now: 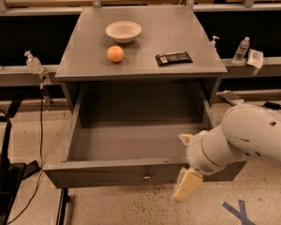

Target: Close top drawer

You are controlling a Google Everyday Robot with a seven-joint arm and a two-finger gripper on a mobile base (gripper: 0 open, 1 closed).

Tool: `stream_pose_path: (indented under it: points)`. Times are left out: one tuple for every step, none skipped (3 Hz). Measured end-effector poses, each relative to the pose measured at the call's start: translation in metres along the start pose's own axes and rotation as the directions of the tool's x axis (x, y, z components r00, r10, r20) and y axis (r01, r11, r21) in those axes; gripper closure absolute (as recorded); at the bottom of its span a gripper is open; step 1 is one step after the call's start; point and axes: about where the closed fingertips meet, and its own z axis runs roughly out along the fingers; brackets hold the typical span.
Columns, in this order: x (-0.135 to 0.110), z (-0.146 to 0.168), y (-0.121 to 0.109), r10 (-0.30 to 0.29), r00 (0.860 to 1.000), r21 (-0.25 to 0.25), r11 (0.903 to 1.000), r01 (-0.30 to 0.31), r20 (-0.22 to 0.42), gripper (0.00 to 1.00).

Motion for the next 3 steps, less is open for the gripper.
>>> stream_pose_path:
  points:
    - [0.008, 0.032, -0.012, -0.016, 1.0, 0.048, 0.9987, 0.017, -0.016, 0.0]
    - [0.01, 0.048, -0.032, -0.034, 0.999, 0.11, 0.9932, 0.037, -0.029, 0.0]
    - [0.004, 0.062, -0.057, -0.056, 0.998, 0.158, 0.9856, 0.06, -0.032, 0.0]
